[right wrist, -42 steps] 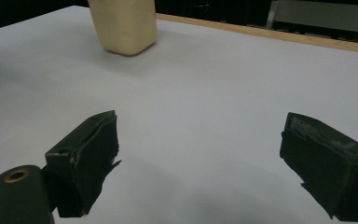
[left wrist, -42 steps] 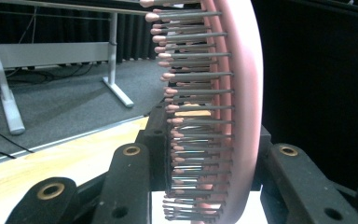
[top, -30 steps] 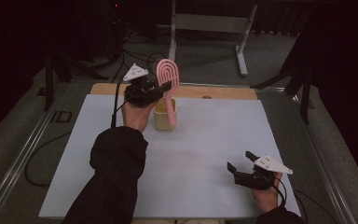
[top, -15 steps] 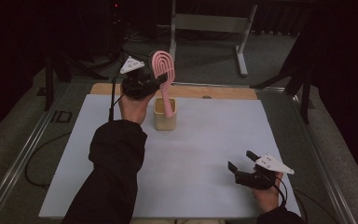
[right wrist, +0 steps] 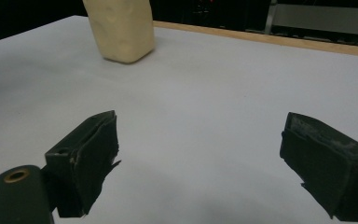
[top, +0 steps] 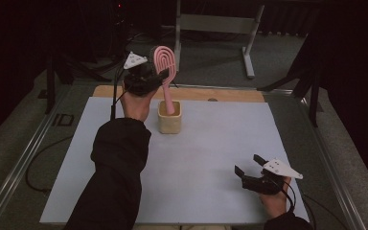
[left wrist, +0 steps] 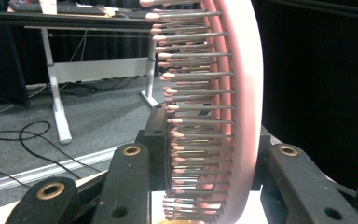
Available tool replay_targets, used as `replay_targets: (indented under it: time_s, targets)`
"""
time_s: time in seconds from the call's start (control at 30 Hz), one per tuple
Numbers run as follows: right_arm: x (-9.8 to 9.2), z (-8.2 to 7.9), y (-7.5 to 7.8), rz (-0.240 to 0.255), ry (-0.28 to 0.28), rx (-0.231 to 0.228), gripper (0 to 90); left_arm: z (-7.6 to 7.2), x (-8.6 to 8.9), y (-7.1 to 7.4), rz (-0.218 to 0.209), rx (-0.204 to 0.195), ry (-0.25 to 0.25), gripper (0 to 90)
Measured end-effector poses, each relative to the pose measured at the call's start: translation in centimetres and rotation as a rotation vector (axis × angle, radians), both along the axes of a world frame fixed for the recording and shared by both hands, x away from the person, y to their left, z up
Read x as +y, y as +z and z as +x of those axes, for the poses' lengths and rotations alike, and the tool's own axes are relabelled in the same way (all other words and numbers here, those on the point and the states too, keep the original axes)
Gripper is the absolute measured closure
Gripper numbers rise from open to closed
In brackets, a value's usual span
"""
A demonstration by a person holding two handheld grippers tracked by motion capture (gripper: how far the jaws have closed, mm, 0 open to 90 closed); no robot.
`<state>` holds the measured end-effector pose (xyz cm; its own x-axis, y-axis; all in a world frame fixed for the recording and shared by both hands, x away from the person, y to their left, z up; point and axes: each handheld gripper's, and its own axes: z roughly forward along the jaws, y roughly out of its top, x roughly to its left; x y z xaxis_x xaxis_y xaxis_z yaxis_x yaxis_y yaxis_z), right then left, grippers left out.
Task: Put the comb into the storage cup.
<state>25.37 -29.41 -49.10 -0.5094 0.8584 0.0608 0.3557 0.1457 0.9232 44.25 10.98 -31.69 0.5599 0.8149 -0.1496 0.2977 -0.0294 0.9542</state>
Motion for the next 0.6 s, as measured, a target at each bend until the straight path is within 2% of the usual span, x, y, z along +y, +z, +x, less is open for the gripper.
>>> replay_targets:
  time_s: [0.6]
  targets:
    - [-0.2,0.0,0.0,0.017,0.002,-0.005,11.2,1.4,-1.0,-1.2,0.013,-0.007,0.032,65.2]
